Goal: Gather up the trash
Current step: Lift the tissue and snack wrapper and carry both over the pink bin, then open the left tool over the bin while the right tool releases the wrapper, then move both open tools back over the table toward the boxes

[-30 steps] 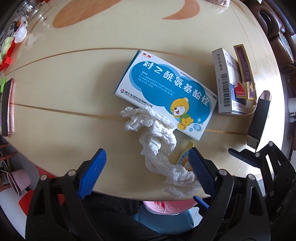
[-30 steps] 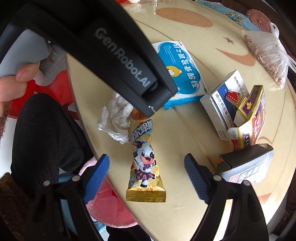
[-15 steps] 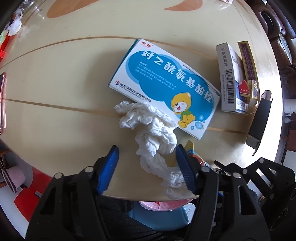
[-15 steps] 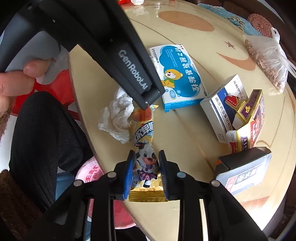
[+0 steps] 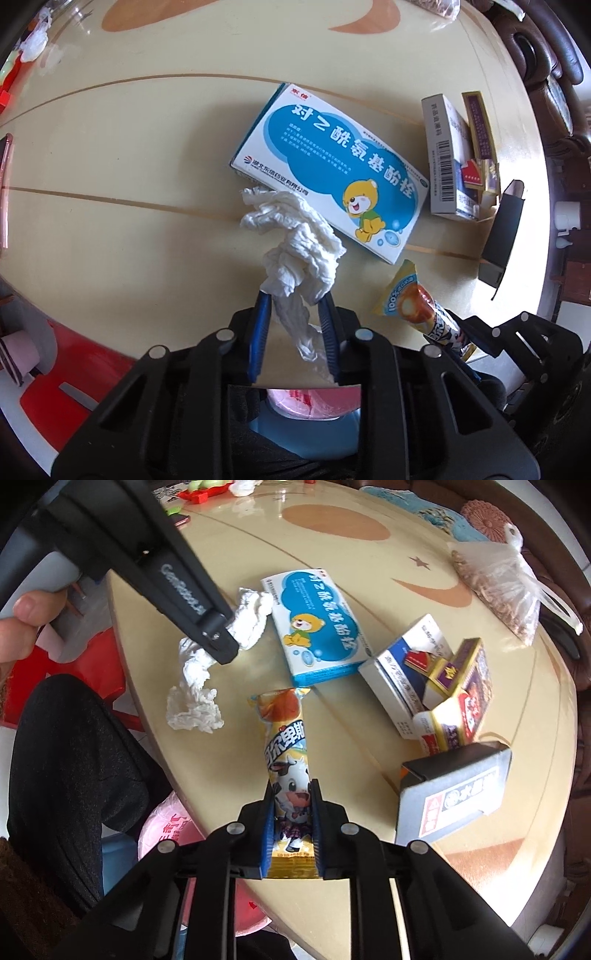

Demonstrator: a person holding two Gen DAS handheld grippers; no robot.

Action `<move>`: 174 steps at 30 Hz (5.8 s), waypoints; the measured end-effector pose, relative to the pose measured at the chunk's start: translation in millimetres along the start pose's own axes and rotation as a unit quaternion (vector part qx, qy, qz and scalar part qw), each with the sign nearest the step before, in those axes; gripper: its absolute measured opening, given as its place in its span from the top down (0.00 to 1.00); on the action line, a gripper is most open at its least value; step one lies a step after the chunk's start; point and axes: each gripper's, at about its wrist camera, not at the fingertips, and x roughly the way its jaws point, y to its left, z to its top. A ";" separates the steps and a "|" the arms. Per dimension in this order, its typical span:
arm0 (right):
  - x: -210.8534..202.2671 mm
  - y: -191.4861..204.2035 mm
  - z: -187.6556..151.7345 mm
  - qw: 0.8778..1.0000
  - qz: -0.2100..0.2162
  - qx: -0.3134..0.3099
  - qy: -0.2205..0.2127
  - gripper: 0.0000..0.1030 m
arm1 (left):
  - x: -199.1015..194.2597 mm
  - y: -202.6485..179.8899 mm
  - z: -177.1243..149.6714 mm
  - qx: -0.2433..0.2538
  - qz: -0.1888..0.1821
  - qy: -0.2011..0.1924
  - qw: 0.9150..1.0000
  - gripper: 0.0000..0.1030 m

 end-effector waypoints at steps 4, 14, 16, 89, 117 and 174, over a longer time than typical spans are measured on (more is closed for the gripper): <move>-7.9 -2.8 -2.2 1.000 -0.001 0.018 -0.011 0.83 | -5.1 4.9 -4.5 0.002 0.000 -0.009 1.000 0.81; -30.9 -10.2 -10.4 0.997 -0.018 0.059 -0.040 0.83 | -26.1 -10.3 -34.8 0.032 0.009 -0.052 0.998 0.87; -36.5 -11.2 -12.7 0.997 -0.023 0.064 -0.047 0.83 | -32.1 -13.7 -38.8 0.038 0.005 -0.059 0.998 0.87; 3.0 69.2 -198.5 0.961 0.006 0.275 -0.016 0.83 | 99.7 -83.8 -229.8 0.243 0.010 -0.015 0.970 0.87; 127.7 66.0 -206.9 0.951 0.057 0.292 0.085 0.83 | 202.2 -60.4 -202.7 0.202 0.049 0.086 0.974 0.87; -150.8 -18.9 -120.2 0.951 0.062 0.288 -0.099 0.09 | -124.7 -43.4 -147.6 0.153 0.073 -0.106 0.980 0.21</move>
